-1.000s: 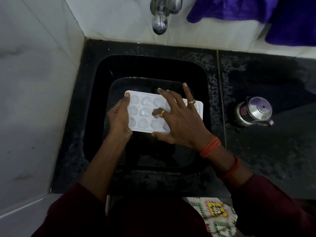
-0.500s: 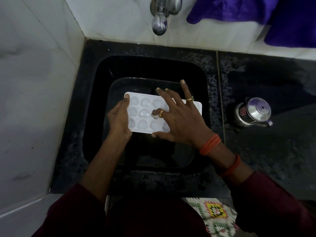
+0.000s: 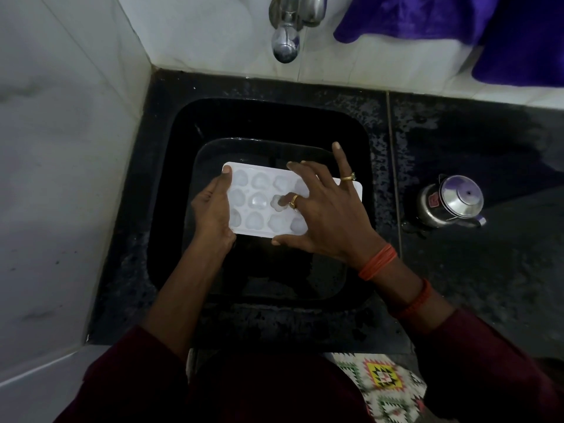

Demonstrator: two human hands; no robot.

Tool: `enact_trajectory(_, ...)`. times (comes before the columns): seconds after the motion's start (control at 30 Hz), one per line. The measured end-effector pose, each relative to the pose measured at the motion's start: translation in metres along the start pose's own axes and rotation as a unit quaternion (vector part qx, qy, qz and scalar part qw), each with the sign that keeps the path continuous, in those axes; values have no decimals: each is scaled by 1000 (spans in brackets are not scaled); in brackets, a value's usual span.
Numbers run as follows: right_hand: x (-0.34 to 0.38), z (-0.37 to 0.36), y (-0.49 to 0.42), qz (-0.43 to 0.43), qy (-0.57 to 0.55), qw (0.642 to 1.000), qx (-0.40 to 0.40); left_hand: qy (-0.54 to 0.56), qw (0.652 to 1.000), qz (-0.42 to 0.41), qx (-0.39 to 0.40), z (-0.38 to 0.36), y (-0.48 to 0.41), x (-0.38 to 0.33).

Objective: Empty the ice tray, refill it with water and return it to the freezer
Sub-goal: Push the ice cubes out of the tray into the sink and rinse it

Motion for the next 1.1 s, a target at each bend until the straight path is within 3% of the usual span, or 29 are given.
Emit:
enact_trajectory(0.2,-4,6,-1,-44,-36,998,-39,1,1000,2,-1,0,1,-1)
enact_trajectory(0.6,-8,-10,-5,-27,-48,997,60,-11,1000,2,5,-2,3,4)
enact_trajectory(1.1,-10,-10,-10,-35,-39,996,71,-16,1000,-9,13,-4,3,1)
Point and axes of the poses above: each hand's wrist, its own y-axis away from the middle knuckle, its own z-axis out of the back of the hand, x = y × z, the point moved 4 cm from there along -y, towards the middle knuckle, and after that the axes turned 14 degrees about -x, right-handed, at the moved point
